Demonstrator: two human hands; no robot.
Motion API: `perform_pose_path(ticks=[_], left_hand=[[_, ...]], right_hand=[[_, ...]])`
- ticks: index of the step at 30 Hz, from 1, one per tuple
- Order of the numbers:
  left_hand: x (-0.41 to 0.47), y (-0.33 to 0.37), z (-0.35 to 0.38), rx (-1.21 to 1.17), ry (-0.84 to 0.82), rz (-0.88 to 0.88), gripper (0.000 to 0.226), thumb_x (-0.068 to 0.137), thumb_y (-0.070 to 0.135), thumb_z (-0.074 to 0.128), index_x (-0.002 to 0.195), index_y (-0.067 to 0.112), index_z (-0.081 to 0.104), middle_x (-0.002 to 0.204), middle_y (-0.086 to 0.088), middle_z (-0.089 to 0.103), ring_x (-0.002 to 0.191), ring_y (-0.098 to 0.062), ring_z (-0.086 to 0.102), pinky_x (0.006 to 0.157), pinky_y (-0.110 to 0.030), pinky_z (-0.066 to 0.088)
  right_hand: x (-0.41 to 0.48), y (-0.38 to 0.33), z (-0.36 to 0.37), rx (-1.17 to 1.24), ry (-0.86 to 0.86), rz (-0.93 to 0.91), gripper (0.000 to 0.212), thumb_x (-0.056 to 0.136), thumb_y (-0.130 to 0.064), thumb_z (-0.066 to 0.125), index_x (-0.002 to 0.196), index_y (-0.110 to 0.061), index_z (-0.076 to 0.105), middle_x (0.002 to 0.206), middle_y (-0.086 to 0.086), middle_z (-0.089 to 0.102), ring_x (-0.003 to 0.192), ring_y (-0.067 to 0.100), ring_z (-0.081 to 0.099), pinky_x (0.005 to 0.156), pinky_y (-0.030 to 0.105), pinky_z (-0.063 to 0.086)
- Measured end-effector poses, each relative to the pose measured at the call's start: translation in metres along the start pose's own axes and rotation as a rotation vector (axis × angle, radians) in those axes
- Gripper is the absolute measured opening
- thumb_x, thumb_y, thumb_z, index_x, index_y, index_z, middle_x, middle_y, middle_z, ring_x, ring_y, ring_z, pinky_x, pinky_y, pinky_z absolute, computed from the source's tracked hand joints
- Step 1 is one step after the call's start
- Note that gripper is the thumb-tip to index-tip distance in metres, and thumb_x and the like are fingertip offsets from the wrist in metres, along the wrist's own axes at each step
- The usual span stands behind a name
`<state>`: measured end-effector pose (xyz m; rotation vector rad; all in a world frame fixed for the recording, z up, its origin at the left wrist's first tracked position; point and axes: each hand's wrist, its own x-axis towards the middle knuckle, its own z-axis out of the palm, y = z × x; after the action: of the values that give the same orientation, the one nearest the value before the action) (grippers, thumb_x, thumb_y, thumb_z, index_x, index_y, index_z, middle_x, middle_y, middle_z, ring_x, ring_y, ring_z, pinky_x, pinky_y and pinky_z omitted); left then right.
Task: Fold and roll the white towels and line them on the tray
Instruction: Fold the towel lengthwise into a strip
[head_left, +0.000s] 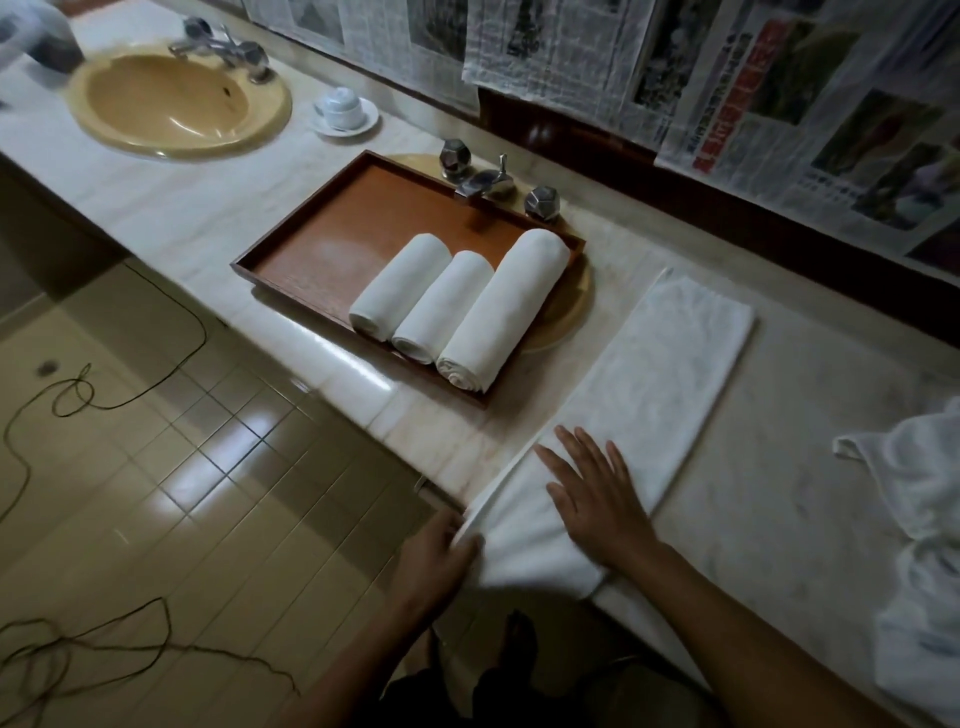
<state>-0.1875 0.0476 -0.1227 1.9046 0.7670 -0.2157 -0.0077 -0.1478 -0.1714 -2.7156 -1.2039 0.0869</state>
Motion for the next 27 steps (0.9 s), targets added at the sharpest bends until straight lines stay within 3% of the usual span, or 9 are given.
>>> perform_pose_path(ticks=[3, 6, 8, 10, 13, 17, 20, 24, 27], left_hand=[[0.003, -0.019, -0.005, 0.095, 0.044, 0.047, 0.037, 0.094, 0.050, 0.047, 0.086, 0.020, 0.066, 0.077, 0.008, 0.065, 0.072, -0.009, 0.060, 0.062, -0.021, 0.040], [0.006, -0.023, -0.014, 0.110, 0.017, 0.091, 0.029, 0.104, 0.032, 0.055, 0.082, 0.020, 0.066, 0.072, 0.009, 0.063, 0.066, -0.003, 0.057, 0.059, -0.022, 0.039], [0.009, -0.027, -0.021, 0.238, -0.034, 0.091, 0.021, 0.104, 0.027, 0.055, 0.089, 0.022, 0.069, 0.076, 0.012, 0.063, 0.066, 0.001, 0.055, 0.057, -0.014, 0.037], [0.011, -0.031, -0.026, 0.356, -0.068, 0.067, 0.015, 0.102, 0.023, 0.056, 0.101, 0.024, 0.071, 0.090, 0.010, 0.069, 0.074, -0.003, 0.061, 0.062, -0.016, 0.044], [0.012, -0.027, -0.034, 0.371, 0.002, 0.097, 0.025, 0.097, 0.014, 0.056, 0.115, 0.025, 0.070, 0.105, 0.008, 0.071, 0.093, -0.012, 0.068, 0.068, -0.022, 0.044], [0.026, 0.003, -0.038, 0.246, 0.091, 0.259, 0.018, 0.092, 0.012, 0.063, 0.101, 0.026, 0.070, 0.089, 0.012, 0.067, 0.074, -0.002, 0.060, 0.059, -0.008, 0.038], [0.046, 0.031, -0.032, 0.248, 0.037, 0.326, 0.020, 0.094, 0.017, 0.064, 0.112, 0.025, 0.068, 0.098, 0.007, 0.068, 0.077, -0.006, 0.063, 0.067, -0.017, 0.048], [0.064, 0.053, -0.012, 0.435, -0.069, 0.368, 0.029, 0.096, 0.022, 0.061, 0.125, 0.016, 0.059, 0.115, -0.005, 0.062, 0.100, -0.028, 0.063, 0.082, -0.034, 0.046], [0.067, 0.059, -0.002, 0.508, -0.107, 0.331, 0.019, 0.097, 0.023, 0.055, 0.113, 0.013, 0.059, 0.106, -0.011, 0.067, 0.097, -0.034, 0.063, 0.078, -0.036, 0.044]], right_hand=[[0.001, 0.000, -0.004, -0.019, -0.030, -0.003, 0.053, 0.106, -0.044, 0.031, 0.158, -0.035, 0.031, 0.168, -0.001, 0.023, 0.156, 0.021, 0.020, 0.123, 0.053, 0.019], [0.002, 0.004, -0.007, -0.040, -0.093, -0.007, 0.054, 0.107, -0.045, 0.026, 0.160, -0.037, 0.026, 0.170, -0.003, 0.017, 0.157, 0.018, 0.013, 0.124, 0.052, 0.017], [0.002, 0.000, -0.010, -0.049, -0.134, -0.001, 0.054, 0.106, -0.046, 0.022, 0.160, -0.038, 0.023, 0.171, -0.003, 0.013, 0.157, 0.018, 0.009, 0.124, 0.051, 0.015], [0.004, -0.006, -0.014, -0.028, -0.169, 0.039, 0.057, 0.104, -0.049, 0.017, 0.160, -0.039, 0.022, 0.171, -0.004, 0.012, 0.157, 0.020, 0.008, 0.125, 0.051, 0.012], [-0.003, -0.024, -0.017, 0.089, -0.103, 0.260, 0.061, 0.099, -0.048, 0.028, 0.159, -0.035, 0.027, 0.169, 0.002, 0.019, 0.156, 0.026, 0.015, 0.124, 0.052, 0.016], [-0.035, -0.045, -0.028, 0.313, 0.266, 0.840, 0.062, 0.094, -0.027, 0.065, 0.150, -0.011, 0.043, 0.151, 0.019, 0.043, 0.135, 0.038, 0.042, 0.109, 0.050, 0.040], [-0.056, -0.054, -0.031, 0.386, 0.272, 1.189, 0.049, 0.090, -0.026, 0.071, 0.128, 0.000, 0.056, 0.124, 0.028, 0.059, 0.114, 0.045, 0.055, 0.094, 0.046, 0.046], [-0.063, -0.059, -0.023, 0.418, 0.094, 1.234, 0.034, 0.090, -0.036, 0.069, 0.108, -0.007, 0.065, 0.111, 0.018, 0.066, 0.103, 0.037, 0.062, 0.085, 0.040, 0.048], [-0.063, -0.057, -0.029, 0.439, 0.087, 1.196, 0.023, 0.093, -0.031, 0.067, 0.096, -0.010, 0.059, 0.105, 0.016, 0.066, 0.099, 0.038, 0.062, 0.082, 0.039, 0.047]])
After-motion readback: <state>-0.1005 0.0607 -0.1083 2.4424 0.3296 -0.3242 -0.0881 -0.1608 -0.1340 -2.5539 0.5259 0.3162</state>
